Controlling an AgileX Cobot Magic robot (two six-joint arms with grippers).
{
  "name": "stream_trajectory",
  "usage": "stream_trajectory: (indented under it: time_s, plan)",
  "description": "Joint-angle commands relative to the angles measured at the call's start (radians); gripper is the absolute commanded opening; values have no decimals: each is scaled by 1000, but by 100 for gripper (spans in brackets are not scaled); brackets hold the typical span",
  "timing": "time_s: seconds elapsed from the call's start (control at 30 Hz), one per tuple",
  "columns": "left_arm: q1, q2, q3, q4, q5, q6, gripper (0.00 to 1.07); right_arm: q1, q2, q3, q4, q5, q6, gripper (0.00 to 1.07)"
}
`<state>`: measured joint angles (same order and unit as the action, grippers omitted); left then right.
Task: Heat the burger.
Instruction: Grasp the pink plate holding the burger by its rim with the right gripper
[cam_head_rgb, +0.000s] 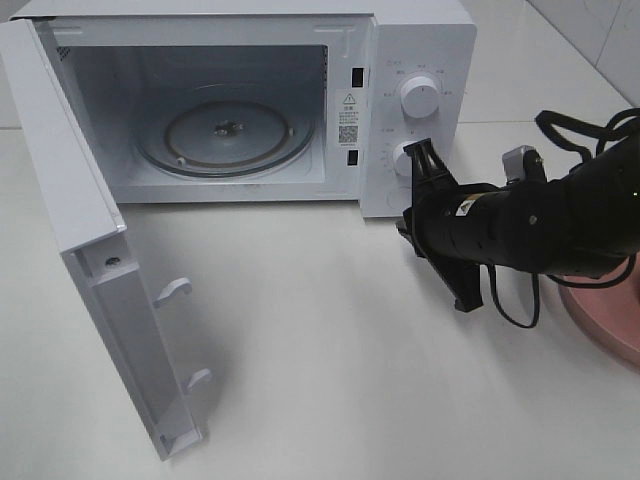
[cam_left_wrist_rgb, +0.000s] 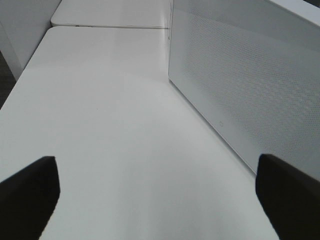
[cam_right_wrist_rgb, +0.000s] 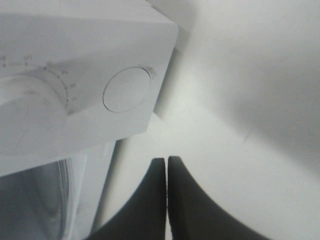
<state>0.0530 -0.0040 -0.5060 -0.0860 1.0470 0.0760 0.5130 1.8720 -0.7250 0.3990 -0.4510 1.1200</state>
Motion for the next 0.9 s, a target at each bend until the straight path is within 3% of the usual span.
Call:
stream_trajectory:
  time_s: [0.03,0.2,0.37,0.7,0.9]
  plan:
    - [4,-22,4,-4,-14,-4,102,-1,-40,10,-26,66,-100,0]
    - [4,-22,4,-4,-14,-4,102,-1,-97,10,-131,201,-214,0]
    - [4,-22,4,-4,-14,-4,102,-1,-175,10,-358,344,-269,1]
    - [4,-22,4,-4,-14,-4,102,-3,-290,10,-551,568,-313,2]
    - [4,-22,4,-4,-14,-4,102,-3,-340,9,-583,695,-364,2]
